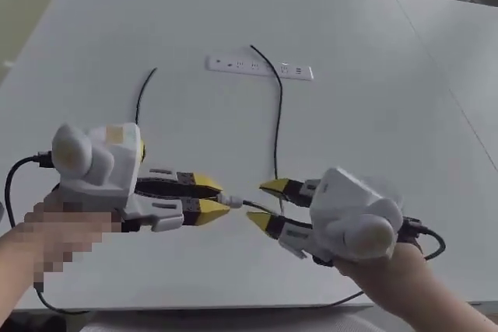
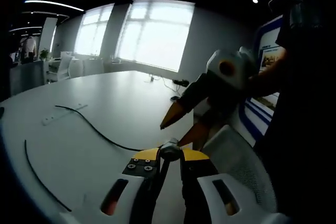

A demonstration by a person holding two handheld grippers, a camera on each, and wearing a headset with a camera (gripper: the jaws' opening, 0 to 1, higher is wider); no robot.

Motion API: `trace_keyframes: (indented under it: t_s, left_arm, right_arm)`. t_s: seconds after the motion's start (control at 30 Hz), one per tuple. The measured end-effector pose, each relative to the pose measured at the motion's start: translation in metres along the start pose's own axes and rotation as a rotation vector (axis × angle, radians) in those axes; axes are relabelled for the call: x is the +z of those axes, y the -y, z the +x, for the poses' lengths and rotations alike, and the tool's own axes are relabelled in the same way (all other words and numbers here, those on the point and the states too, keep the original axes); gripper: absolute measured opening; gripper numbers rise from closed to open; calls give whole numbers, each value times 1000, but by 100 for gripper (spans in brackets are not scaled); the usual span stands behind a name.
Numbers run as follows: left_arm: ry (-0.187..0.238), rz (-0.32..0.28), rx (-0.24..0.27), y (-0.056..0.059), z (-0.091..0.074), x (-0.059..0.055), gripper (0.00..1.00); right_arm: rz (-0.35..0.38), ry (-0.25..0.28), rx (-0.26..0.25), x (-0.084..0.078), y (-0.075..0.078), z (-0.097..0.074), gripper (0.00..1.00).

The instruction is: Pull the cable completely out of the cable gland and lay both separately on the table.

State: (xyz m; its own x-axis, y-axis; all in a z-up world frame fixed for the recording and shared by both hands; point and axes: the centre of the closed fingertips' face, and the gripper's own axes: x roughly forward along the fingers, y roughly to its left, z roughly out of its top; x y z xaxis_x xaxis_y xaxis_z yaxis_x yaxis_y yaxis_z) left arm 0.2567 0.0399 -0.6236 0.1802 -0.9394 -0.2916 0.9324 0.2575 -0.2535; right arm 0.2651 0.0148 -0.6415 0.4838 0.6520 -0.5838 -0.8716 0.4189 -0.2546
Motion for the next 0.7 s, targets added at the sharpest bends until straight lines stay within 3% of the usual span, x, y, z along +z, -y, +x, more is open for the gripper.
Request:
trace_keyframes:
  t_s: [0.2,0.37,0.53,0.6,0.7]
  left_arm:
    - [-13,17,-5,1,5,0,15]
    - [-23,18,-6,2,5,-1,15]
    - [-18,-6,-6,3,5,-1,15]
    - [-13,-30,-11,5,5,0,15]
    - [-18,-15,-10,7,7,-1,15]
  right_arm:
    - [-34,-16,-11,-2,-12,7,12]
    - [-39,-15,-73,3,-5,6,7]
    - [-55,-21,-77,6,-8,3,3]
    - [-110,-39,-85,5,-9,2,2]
    - [-168,-46,-92,7,-13,3,1]
